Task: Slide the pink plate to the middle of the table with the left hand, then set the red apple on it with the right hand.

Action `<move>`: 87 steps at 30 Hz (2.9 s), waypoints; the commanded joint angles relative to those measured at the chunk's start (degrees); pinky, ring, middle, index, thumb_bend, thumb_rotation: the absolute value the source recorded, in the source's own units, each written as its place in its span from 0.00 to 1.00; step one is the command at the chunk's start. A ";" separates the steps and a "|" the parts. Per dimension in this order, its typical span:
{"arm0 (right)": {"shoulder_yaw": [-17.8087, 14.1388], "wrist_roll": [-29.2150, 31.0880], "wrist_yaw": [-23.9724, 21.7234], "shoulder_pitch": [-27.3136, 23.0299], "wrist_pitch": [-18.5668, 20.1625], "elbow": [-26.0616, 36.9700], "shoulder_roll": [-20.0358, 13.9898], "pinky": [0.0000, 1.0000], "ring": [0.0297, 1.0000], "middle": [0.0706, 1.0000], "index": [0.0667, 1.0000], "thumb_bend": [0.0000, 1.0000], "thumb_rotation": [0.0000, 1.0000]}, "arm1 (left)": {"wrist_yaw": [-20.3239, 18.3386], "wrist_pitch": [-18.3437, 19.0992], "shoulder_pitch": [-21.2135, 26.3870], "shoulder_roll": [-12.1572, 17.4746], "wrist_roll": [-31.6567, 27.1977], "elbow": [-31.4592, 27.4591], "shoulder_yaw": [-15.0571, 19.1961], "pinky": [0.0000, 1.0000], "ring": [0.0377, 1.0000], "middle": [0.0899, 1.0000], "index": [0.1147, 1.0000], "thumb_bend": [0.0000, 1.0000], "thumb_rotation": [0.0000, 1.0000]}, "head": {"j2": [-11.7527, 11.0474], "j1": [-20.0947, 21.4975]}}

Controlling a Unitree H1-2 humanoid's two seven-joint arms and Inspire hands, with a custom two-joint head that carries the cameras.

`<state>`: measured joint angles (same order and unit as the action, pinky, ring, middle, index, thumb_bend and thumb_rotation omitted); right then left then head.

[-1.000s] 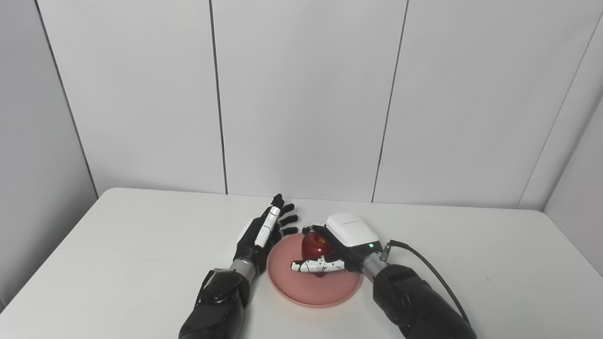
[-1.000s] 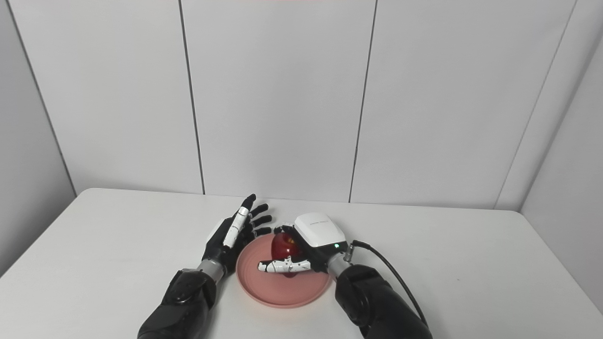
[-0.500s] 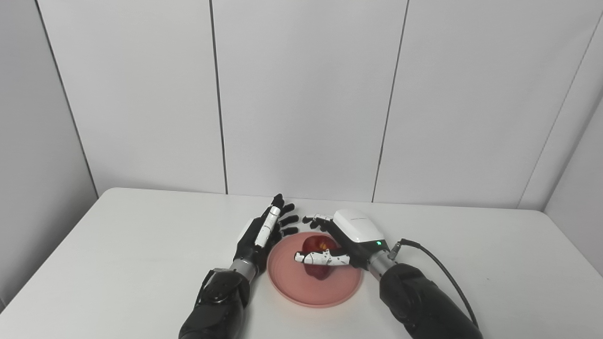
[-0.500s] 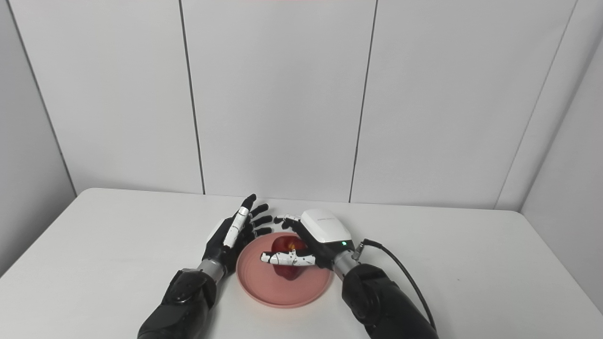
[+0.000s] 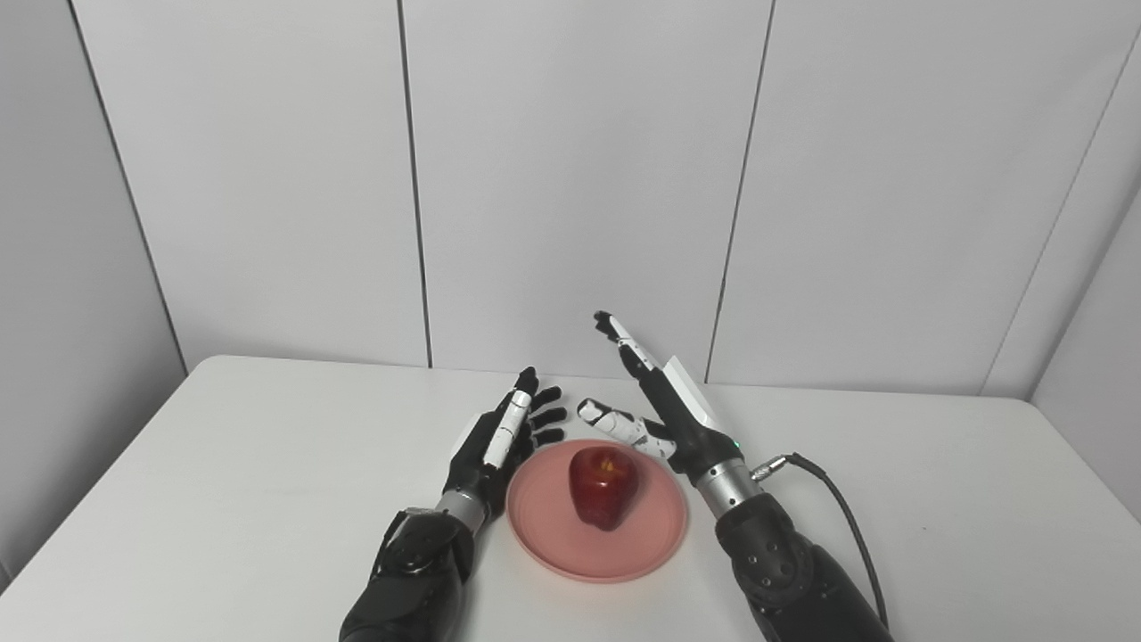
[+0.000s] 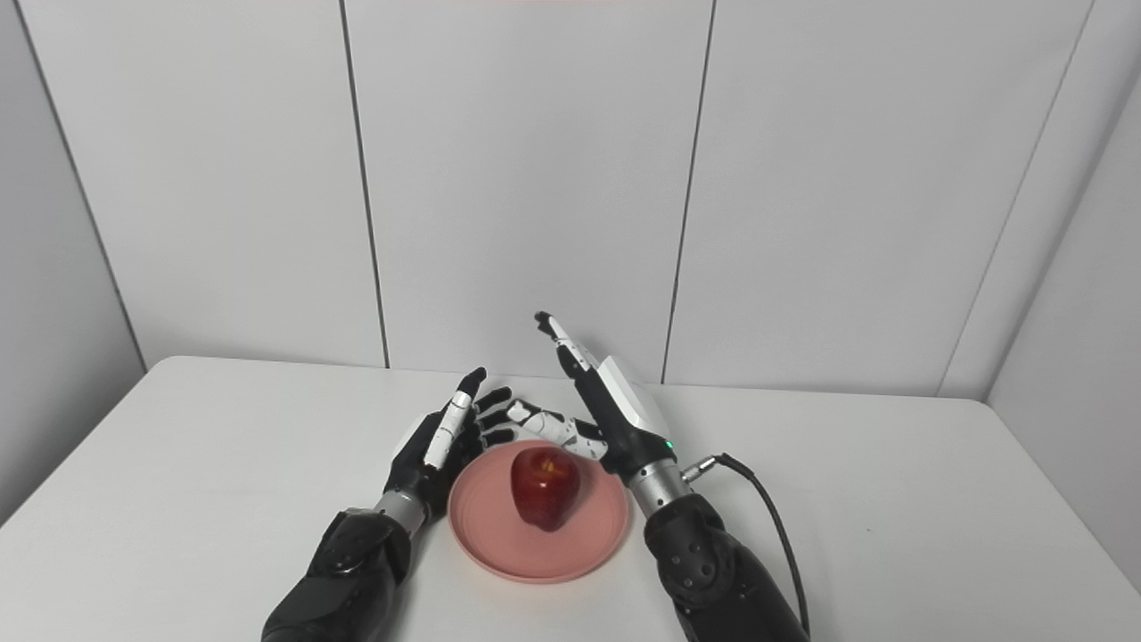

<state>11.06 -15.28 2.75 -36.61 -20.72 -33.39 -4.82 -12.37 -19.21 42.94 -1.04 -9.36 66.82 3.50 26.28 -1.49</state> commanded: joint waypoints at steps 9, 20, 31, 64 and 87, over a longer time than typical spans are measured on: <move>-8.21 14.72 -4.83 -0.49 10.16 2.95 4.01 0.96 0.94 0.95 1.00 0.99 1.00 | 4.25 2.56 -5.94 -0.69 3.43 3.52 -1.83 0.84 0.91 0.96 1.00 0.79 0.89 | -0.05 0.00; -10.24 16.04 -4.42 1.23 14.75 3.33 3.51 1.00 0.95 0.96 1.00 0.97 1.00 | 12.70 -3.91 -7.63 -2.11 6.04 0.00 -2.39 1.00 1.00 1.00 1.00 0.87 0.96 | -0.05 0.16; -10.33 15.93 -4.91 4.10 12.94 1.75 1.88 1.00 1.00 0.97 1.00 0.95 1.00 | 16.98 -4.88 -10.15 -2.08 8.24 -7.31 -2.62 1.00 1.00 1.00 1.00 0.79 1.00 | 0.05 0.37; -16.68 21.26 -1.52 6.55 2.17 -8.22 4.59 1.00 0.98 1.00 1.00 0.92 1.00 | 8.45 15.14 -15.77 0.26 2.00 -26.07 0.41 1.00 1.00 1.00 1.00 0.72 1.00 | 0.80 1.68; -15.71 21.80 -2.88 6.89 7.57 -5.88 4.90 1.00 0.98 0.97 0.99 0.86 1.00 | 13.01 8.58 -14.94 -2.55 2.69 -23.68 2.05 1.00 1.00 1.00 1.00 0.81 1.00 | 0.87 1.38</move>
<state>-4.74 5.97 0.81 -30.51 -13.80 -39.34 -0.69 0.11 -10.88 29.96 -3.09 -7.02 40.74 5.66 27.07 -0.09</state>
